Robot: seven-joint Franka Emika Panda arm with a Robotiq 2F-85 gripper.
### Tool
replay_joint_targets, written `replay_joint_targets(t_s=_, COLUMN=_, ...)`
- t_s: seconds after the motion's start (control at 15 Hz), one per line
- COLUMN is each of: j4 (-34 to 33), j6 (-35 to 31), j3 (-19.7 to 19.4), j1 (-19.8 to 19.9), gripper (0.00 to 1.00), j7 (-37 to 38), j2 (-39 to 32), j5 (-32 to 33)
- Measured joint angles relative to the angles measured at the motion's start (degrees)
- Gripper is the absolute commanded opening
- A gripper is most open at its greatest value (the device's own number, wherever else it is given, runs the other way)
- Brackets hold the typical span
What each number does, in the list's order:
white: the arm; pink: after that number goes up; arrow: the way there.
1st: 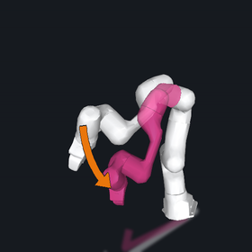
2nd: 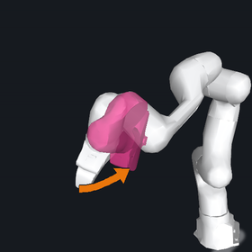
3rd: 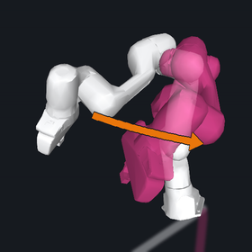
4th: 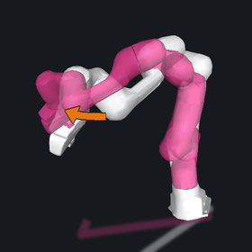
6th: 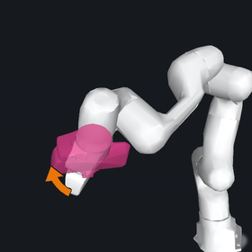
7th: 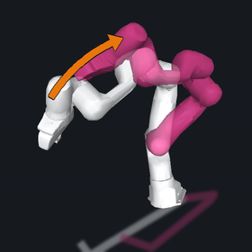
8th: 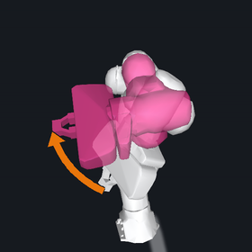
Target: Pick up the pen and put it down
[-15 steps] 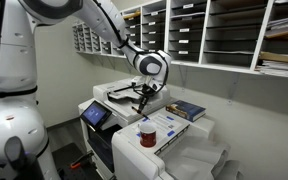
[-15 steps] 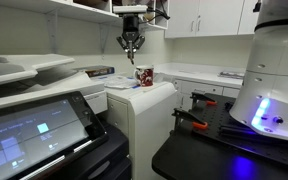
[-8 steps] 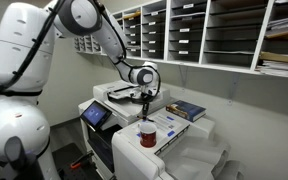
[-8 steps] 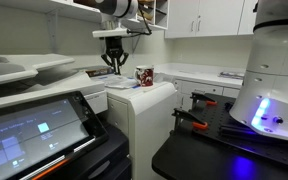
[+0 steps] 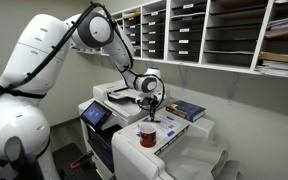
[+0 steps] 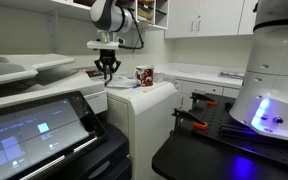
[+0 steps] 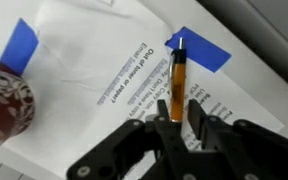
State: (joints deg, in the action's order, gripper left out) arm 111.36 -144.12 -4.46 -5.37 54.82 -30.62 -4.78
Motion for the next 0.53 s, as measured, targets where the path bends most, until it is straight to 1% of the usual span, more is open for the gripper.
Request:
replay_joint_targets(t_s=0.07, j4=0.16, j6=-0.29, j3=0.04, j1=0.0, gripper=0.7, j7=-0.44, j2=0.32, j5=-0.52)
replay_joint_targets(t_s=0.13, j4=0.54, j6=-0.29, j3=0.05, j1=-0.04, gripper=0.77, j7=-0.54, j2=0.97, j5=-0.76)
replay_joint_targets(t_s=0.27, j4=2.22, j6=1.68, j3=-0.06, j1=-0.05, gripper=0.92, j7=-0.54, j2=3.75, j5=-0.81)
replay_joint_targets(t_s=0.33, j4=3.59, j6=3.11, j3=-0.23, j1=-0.03, gripper=0.98, j7=-0.54, j2=6.01, j5=-0.82)
replay_joint_targets(t_s=0.4, j4=5.11, j6=4.7, j3=-0.56, j1=-0.02, gripper=1.0, j7=-0.54, j2=8.66, j5=-0.78)
replay_joint_targets(t_s=0.53, j4=8.46, j6=7.21, j3=-1.41, j1=0.07, gripper=1.0, j7=-0.54, j2=14.35, j5=-0.17)
